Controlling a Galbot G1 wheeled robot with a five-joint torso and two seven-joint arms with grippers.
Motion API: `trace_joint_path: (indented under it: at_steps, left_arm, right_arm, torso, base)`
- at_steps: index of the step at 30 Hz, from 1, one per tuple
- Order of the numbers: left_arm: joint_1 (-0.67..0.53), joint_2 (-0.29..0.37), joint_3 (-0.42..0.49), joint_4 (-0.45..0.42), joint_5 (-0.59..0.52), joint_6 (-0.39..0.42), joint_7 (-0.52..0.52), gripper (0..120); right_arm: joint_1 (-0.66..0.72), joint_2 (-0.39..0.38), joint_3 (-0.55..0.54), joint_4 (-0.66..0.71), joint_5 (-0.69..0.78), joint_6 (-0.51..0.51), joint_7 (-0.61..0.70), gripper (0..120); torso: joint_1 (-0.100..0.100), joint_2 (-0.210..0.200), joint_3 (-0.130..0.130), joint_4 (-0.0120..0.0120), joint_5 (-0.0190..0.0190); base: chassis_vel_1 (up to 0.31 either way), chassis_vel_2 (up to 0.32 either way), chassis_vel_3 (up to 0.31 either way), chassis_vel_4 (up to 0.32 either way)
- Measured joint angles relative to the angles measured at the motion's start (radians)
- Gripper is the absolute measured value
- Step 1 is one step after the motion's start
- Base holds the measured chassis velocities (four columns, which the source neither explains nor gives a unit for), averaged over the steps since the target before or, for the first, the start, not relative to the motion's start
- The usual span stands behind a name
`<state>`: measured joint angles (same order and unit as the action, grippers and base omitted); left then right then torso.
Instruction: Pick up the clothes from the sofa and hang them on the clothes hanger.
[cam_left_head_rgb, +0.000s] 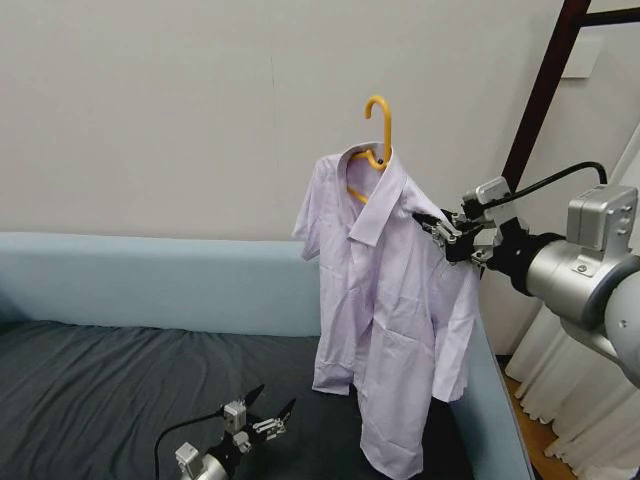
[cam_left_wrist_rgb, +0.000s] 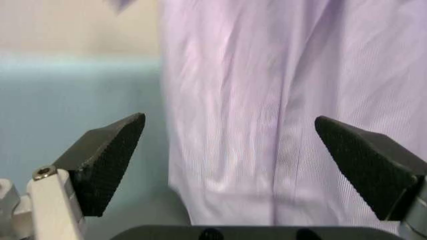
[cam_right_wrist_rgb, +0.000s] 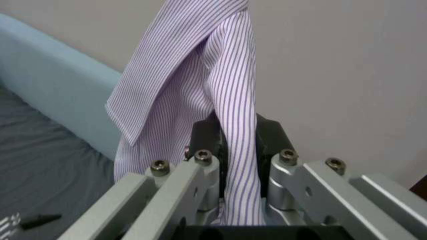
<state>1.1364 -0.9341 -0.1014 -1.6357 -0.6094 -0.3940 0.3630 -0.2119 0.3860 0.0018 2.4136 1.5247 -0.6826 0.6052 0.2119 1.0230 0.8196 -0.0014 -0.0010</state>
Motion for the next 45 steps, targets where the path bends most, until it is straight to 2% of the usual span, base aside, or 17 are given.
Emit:
trace_joint_path:
  at_steps: [5, 9, 14, 24, 30, 34, 37, 45]
  left_arm:
    - [-0.162, 0.068, 0.039, 0.013, -0.015, -0.011, 0.012, 100]
    - [-0.228, 0.079, 0.047, 0.024, -0.034, 0.001, 0.007, 100]
    - [-0.271, 0.08, 0.049, 0.032, -0.07, 0.018, -0.038, 100]
    - [-0.361, 0.093, 0.074, 0.0, -0.154, 0.019, -0.031, 100]
    - [-0.332, 0.097, 0.053, -0.029, -0.143, 0.042, -0.103, 100]
    - [-0.277, 0.078, 0.031, -0.038, -0.108, 0.045, -0.151, 100]
    - [-0.233, 0.065, 0.02, -0.04, -0.085, 0.044, -0.177, 100]
    - [-0.218, 0.059, 0.014, -0.039, -0.066, 0.025, -0.184, 100]
  right_arm:
    - [-0.09, -0.003, 0.041, 0.016, -0.054, 0.013, -0.012, 8]
    - [-0.125, -0.021, 0.052, 0.023, -0.072, 0.018, -0.024, 8]
    - [-0.115, -0.029, 0.055, 0.023, -0.068, 0.022, -0.021, 8]
    - [-0.063, -0.032, 0.035, 0.025, -0.037, 0.015, -0.016, 8]
    - [0.021, -0.048, 0.032, -0.022, 0.016, 0.02, -0.006, 8]
    - [0.13, -0.075, 0.02, -0.066, 0.133, 0.008, 0.041, 8]
    - [0.218, -0.119, 0.007, -0.089, 0.258, -0.011, 0.125, 8]
    - [0.228, -0.216, 0.028, -0.11, 0.345, -0.004, 0.233, 8]
  torso:
    - [0.0, 0.0, 0.0, 0.0002, 0.0002]
    - [0.0, 0.0, 0.0, 0.0001, 0.0003]
    - [0.0, 0.0, 0.0, 0.0003, 0.0001]
    - [0.0, 0.0, 0.0, 0.0001, 0.0003]
    - [0.0, 0.0, 0.0, 0.0001, 0.0004]
    - [0.0, 0.0, 0.0, 0.0006, 0.0]
    - [0.0, 0.0, 0.0, 0.0004, 0.0]
    - [0.0, 0.0, 0.0, -0.0002, 0.0003]
  base:
    - [0.0, 0.0, 0.0, 0.0]
    - [0.0, 0.0, 0.0, 0.0]
    - [0.0, 0.0, 0.0, 0.0]
    - [0.0, 0.0, 0.0, 0.0]
    - [0.0, 0.0, 0.0, 0.0]
    - [0.0, 0.0, 0.0, 0.0]
    - [0.0, 0.0, 0.0, 0.0]
    - [0.0, 0.0, 0.0, 0.0]
